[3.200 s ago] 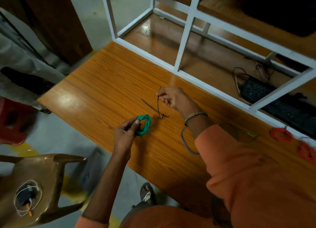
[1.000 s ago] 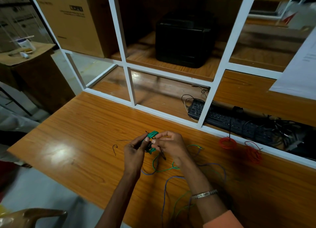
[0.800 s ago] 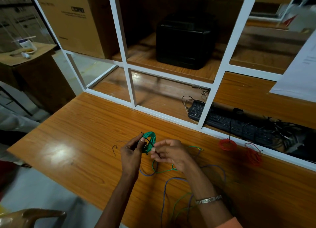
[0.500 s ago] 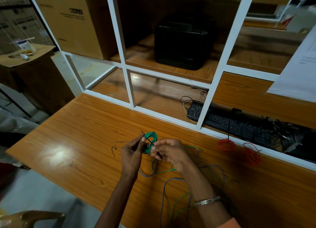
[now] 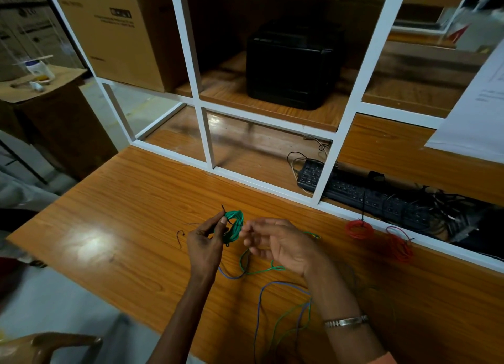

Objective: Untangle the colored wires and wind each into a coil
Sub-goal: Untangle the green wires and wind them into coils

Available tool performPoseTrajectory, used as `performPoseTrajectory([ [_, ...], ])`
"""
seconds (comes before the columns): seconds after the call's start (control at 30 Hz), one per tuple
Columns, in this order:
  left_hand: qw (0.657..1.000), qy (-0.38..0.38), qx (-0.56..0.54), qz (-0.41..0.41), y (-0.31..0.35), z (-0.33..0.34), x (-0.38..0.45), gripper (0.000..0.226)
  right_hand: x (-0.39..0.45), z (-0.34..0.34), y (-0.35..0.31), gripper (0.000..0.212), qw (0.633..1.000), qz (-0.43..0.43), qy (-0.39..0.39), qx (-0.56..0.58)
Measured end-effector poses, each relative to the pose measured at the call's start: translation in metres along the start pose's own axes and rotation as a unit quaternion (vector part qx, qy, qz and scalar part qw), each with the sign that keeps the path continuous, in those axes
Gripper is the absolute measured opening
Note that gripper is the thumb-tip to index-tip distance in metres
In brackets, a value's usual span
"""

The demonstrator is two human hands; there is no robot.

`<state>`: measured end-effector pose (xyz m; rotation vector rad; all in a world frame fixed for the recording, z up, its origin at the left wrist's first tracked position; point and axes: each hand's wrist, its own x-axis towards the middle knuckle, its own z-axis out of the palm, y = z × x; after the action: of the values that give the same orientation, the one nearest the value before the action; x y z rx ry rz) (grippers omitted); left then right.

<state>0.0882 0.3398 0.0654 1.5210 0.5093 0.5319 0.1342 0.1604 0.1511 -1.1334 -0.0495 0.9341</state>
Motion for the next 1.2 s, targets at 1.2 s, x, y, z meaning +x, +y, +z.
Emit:
performPoseTrajectory([
  [1.2,0.949,-0.117,0.149,0.252,0.028,0.008,-0.015,0.034,0.008,-0.001,-0.006,0.029,0.944,-0.124,0.186,-0.241],
])
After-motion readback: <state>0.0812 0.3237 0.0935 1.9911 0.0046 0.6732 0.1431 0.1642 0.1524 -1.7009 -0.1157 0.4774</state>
